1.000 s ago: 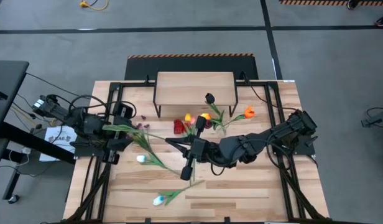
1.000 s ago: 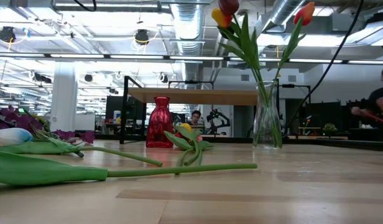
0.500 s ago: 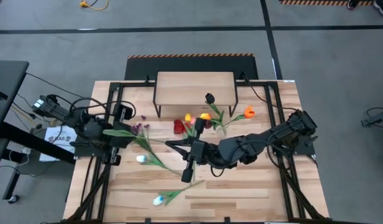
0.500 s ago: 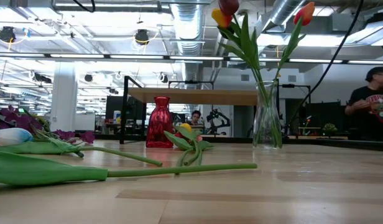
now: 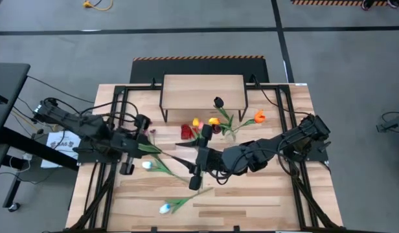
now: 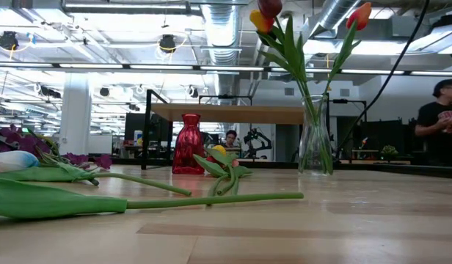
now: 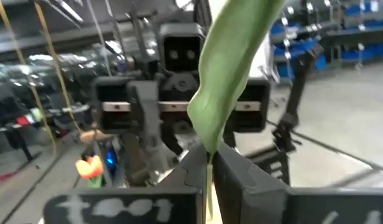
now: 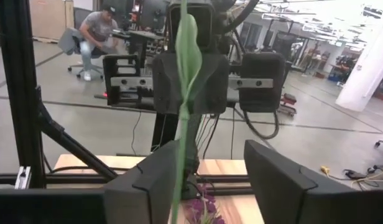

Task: Pick and place flowers into a vace then onto a shelf
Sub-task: Put the black flower into the transparent vase

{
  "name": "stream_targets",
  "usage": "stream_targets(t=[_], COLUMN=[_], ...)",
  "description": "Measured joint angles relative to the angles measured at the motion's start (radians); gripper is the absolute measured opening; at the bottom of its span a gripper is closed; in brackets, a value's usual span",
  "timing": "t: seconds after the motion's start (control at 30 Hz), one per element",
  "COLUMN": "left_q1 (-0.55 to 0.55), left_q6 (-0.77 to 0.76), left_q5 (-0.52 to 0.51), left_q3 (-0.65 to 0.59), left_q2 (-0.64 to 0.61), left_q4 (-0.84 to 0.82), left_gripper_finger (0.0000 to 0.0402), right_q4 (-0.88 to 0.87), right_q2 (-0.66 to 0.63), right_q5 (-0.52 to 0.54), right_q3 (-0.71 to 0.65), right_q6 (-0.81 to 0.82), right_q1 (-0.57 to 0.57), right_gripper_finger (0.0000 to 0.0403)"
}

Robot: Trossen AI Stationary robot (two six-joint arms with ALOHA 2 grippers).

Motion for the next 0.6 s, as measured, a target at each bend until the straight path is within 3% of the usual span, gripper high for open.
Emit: stream_targets(t=[0.23,0.6], left_q1=[0.002,0.034], left_q6=[0.016,0.026], left_q5=[0.045,0.16], left_q3=[0.061,0.072], left_q2=[0.083,0.177], left_q4=[-0.093,-0.063], left_gripper_finger=[0.0,0.0], right_q4=[-0.001,-0.024], right_q2=[0.0,0.0], right_q5=[-0.117,-0.207], right_q3=[0.0,0.0], right_q6=[-0.008,-0.036], right_q1=[0.001,0.008], right_gripper_finger=[0.0191,0.0162])
